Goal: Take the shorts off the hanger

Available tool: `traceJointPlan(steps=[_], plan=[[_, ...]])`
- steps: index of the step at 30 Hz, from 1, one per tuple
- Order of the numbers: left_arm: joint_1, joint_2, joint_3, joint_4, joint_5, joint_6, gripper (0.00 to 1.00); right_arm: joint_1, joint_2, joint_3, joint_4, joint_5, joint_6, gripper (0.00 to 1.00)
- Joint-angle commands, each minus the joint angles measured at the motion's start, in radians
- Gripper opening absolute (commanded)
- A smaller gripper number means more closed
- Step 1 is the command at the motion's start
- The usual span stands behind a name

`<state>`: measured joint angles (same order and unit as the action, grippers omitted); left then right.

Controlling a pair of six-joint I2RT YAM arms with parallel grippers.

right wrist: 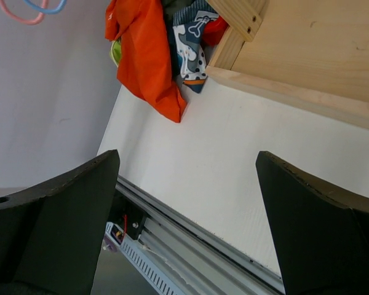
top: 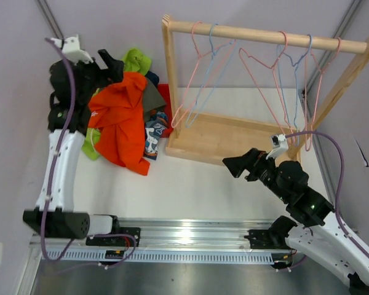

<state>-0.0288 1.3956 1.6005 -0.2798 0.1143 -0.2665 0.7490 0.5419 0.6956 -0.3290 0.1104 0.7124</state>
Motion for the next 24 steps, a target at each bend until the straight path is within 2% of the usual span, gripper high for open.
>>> traceJointPlan(steps=[1,3,4,6,7,9,11,12,14,16,18,19,22,24], plan=[[0.001,-0.153,-0.029,-0.074,0.045,0.018,0.99,0.004,-0.007,0.064,-0.034,0.052,-0.04,0.99],[0.0,-0.283,-0.092,-0.079,0.064,0.015,0.99,0.004,-0.016,0.071,-0.056,0.055,-0.054,0.99],[0.0,-0.335,-0.219,-0.081,0.065,0.001,0.99,0.004,-0.023,0.071,-0.064,0.058,-0.062,0.99],[0.0,-0.507,-0.318,-0.062,0.087,-0.031,0.99,0.004,-0.055,0.067,-0.085,0.064,-0.082,0.99],[0.0,-0.564,-0.471,-0.059,0.099,-0.045,0.99,0.004,-0.066,0.067,-0.1,0.087,-0.086,0.99],[-0.002,-0.729,-0.606,-0.048,0.137,-0.062,0.99,0.006,-0.112,0.064,-0.127,0.1,-0.105,1.0],[-0.002,-0.825,-0.742,-0.077,0.142,-0.082,0.99,0.006,-0.166,0.051,-0.156,0.144,-0.116,0.99],[-0.002,-0.912,-0.767,-0.09,0.146,-0.083,0.99,0.004,-0.186,0.045,-0.165,0.172,-0.116,1.0],[-0.002,-0.989,-0.86,-0.117,0.143,-0.085,0.99,0.004,-0.252,0.027,-0.194,0.262,-0.119,0.99],[-0.002,-1.073,-0.899,-0.134,0.127,-0.071,0.99,0.003,-0.296,0.004,-0.212,0.357,-0.114,1.0],[-0.005,-1.092,-0.889,-0.163,0.102,-0.065,0.99,0.003,-0.359,-0.011,-0.249,0.414,-0.113,0.99],[-0.005,-1.092,-0.878,-0.165,0.104,-0.059,0.99,0.01,-0.379,-0.018,-0.26,0.493,-0.079,0.99],[-0.005,-1.039,-0.837,-0.238,0.053,0.004,0.99,0.01,-0.437,-0.004,-0.284,0.588,-0.084,0.99],[-0.005,-1.034,-0.849,-0.227,0.053,0.001,0.99,0.01,-0.435,0.021,-0.297,0.618,-0.088,0.99]])
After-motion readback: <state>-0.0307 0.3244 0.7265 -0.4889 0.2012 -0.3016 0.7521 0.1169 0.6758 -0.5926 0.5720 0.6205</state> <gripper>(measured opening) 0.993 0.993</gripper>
